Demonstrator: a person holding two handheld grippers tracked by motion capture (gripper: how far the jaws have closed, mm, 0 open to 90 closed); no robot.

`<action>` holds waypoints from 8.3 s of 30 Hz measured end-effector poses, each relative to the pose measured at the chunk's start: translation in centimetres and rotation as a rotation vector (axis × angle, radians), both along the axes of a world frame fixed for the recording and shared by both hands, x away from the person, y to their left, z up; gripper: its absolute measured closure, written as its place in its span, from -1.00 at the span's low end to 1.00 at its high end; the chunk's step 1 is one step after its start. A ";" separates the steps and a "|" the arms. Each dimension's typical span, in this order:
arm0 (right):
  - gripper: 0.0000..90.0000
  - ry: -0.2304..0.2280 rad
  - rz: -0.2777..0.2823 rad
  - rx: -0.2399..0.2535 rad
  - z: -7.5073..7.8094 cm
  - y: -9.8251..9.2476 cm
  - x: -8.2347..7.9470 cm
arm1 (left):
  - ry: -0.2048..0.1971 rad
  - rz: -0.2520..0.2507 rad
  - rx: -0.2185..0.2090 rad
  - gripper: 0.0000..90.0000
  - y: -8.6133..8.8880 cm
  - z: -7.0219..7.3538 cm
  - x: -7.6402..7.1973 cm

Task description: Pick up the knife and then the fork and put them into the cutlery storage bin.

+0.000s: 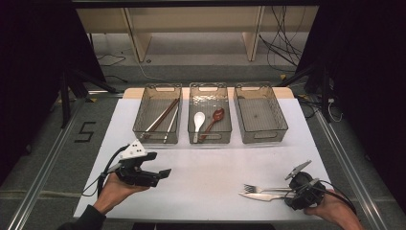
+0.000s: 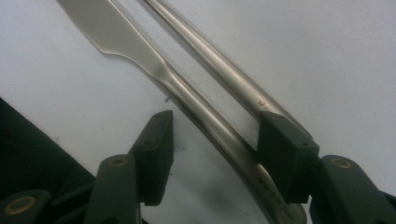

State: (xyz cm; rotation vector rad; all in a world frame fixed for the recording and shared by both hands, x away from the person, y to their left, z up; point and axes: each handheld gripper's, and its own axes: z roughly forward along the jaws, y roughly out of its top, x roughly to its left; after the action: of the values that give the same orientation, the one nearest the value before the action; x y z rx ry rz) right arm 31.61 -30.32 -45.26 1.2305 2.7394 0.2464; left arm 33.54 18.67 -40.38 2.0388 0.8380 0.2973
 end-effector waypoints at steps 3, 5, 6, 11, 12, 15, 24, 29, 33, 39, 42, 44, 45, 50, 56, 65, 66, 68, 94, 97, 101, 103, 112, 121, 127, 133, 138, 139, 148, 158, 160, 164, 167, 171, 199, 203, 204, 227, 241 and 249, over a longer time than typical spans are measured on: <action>0.15 0.014 0.012 -0.014 0.1 0.3 -0.1 | 0.000 0.004 -0.006 -0.56 0.0 0.0 0.0; 0.22 0.025 0.027 -0.020 0.1 0.5 -0.1 | 0.001 0.003 -0.005 -0.56 0.0 0.0 0.0; 0.24 0.028 0.031 -0.020 0.1 0.6 -0.1 | 0.001 0.001 -0.001 -0.56 0.0 0.0 0.0; 0.34 0.038 0.066 -0.041 0.2 1.0 0.0 | 0.000 0.000 -0.002 -0.56 0.0 0.0 0.0; 0.36 0.039 0.077 -0.050 0.2 1.1 -0.1 | 0.001 -0.001 -0.001 -0.56 0.0 0.0 0.0; 0.40 0.039 0.105 -0.072 0.2 1.5 -0.1 | 0.001 0.000 0.001 -0.56 0.0 0.0 0.0; 0.62 0.052 0.168 -0.115 0.3 2.4 -0.3 | 0.001 -0.002 0.002 -0.56 -0.1 -0.1 0.0; 0.71 0.055 0.192 -0.121 0.2 2.8 -0.4 | 0.001 -0.002 0.004 -0.56 -0.1 -0.1 0.1; 0.71 0.055 0.207 -0.119 0.3 2.9 -0.3 | 0.003 -0.003 0.005 -0.56 -0.2 -0.1 0.1; 0.72 0.071 0.218 -0.123 0.3 3.3 0.0 | 0.002 -0.002 0.005 -0.56 -0.2 -0.1 0.1; 0.74 0.072 0.223 -0.122 0.3 3.3 0.0 | 0.002 -0.002 0.005 -0.56 -0.1 -0.1 0.1; 0.76 0.069 0.228 -0.120 0.2 3.3 0.0 | 0.001 -0.002 0.006 -0.56 -0.1 -0.1 0.1; 0.76 0.067 0.231 -0.121 0.2 3.3 0.0 | 0.001 -0.003 0.006 -0.56 -0.1 -0.1 0.1; 0.78 0.064 0.248 -0.124 0.3 3.3 -0.1 | 0.003 -0.001 0.003 -0.56 -0.1 -0.1 0.1; 0.78 0.066 0.248 -0.114 0.4 3.3 -0.3 | 0.004 0.001 0.004 -0.56 -0.1 -0.1 0.1; 0.78 0.034 0.223 -0.008 1.1 3.1 -0.3 | 0.004 0.009 -0.005 -0.56 0.2 -0.1 0.2; 0.78 0.032 0.213 0.005 1.3 3.1 -0.3 | 0.004 0.010 -0.007 -0.56 0.3 -0.1 0.2; 0.78 0.023 0.193 0.029 1.6 3.0 -0.2 | 0.002 0.010 -0.006 -0.56 0.3 -0.1 0.2; 0.78 -0.155 0.000 0.219 6.1 2.2 5.5 | -0.025 0.066 -0.066 -0.59 1.3 0.3 -0.5; 0.78 -0.170 -0.019 0.240 6.7 2.4 6.4 | -0.026 0.071 -0.068 -0.60 1.4 0.3 -0.6; 0.78 -0.185 -0.043 0.273 7.5 2.5 7.6 | -0.033 0.075 -0.074 -0.61 1.5 0.4 -0.7; 0.78 -0.194 -0.051 0.280 7.8 2.6 8.1 | -0.034 0.075 -0.075 -0.61 1.5 0.4 -0.6; 0.78 -0.233 -0.091 0.299 9.2 3.6 10.7 | -0.039 0.081 -0.082 -0.62 1.5 0.4 -0.6; 0.78 -0.251 -0.145 0.309 10.2 3.8 13.3 | -0.045 0.087 -0.083 -0.62 1.6 0.4 -0.6; 0.78 -0.270 -0.182 0.343 10.9 4.0 14.6 | -0.045 0.091 -0.086 -0.62 1.7 0.5 -0.5; 0.78 -0.270 -0.209 0.342 10.9 4.7 16.0 | -0.050 0.100 -0.094 -0.62 1.7 0.5 -0.5; 0.78 -0.271 -0.227 0.349 11.1 5.3 17.2 | -0.047 0.095 -0.088 -0.62 1.8 0.4 -0.5; 0.78 -0.273 -0.229 0.351 11.1 5.4 17.4 | -0.046 0.093 -0.090 -0.62 1.8 0.4 -0.5; 0.78 -0.279 -0.265 0.353 11.2 6.1 19.0 | -0.050 0.095 -0.096 -0.62 1.9 0.4 -0.4; 0.78 -0.284 -0.296 0.352 11.1 6.3 20.2 | -0.049 0.094 -0.094 -0.62 1.9 0.4 -0.4; 0.78 -0.286 -0.305 0.354 11.1 6.4 20.5 | -0.050 0.093 -0.094 -0.62 1.9 0.4 -0.4; 0.78 -0.287 -0.313 0.350 11.1 6.6 20.9 | -0.049 0.094 -0.094 -0.62 1.8 0.4 -0.4; 0.78 -0.287 -0.318 0.356 11.0 6.8 21.1 | -0.049 0.092 -0.094 -0.62 1.8 0.4 -0.4; 0.78 -0.282 -0.335 0.356 10.5 7.0 21.3 | -0.049 0.092 -0.095 -0.62 1.9 0.4 -0.5; 0.43 -0.230 -0.472 0.342 7.9 8.3 23.5 | -0.041 0.075 -0.094 -0.62 1.6 0.3 -0.5; 0.21 -0.240 -0.432 0.368 8.6 8.1 22.9 | -0.043 0.076 -0.094 -0.62 1.7 0.3 -0.5; 0.16 -0.238 -0.412 0.362 8.7 8.1 22.7 | -0.043 0.077 -0.093 -0.62 1.7 0.3 -0.5; -0.28 -0.238 -0.043 0.361 8.6 6.3 10.8 | -0.048 0.092 -0.103 -0.63 1.6 0.3 -0.6; -0.29 -0.185 -0.003 0.283 6.7 5.0 8.0 | -0.057 0.084 -0.102 -0.63 1.5 0.3 -0.7; -0.29 -0.133 -0.004 0.245 5.2 3.9 7.1 | -0.063 0.074 -0.100 -0.64 1.3 0.3 -0.8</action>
State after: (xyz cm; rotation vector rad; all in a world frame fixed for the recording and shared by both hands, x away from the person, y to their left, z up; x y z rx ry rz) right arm 38.69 -26.46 -40.05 1.2242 2.6520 0.6557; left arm 32.79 19.93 -40.08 1.8993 0.8738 0.3522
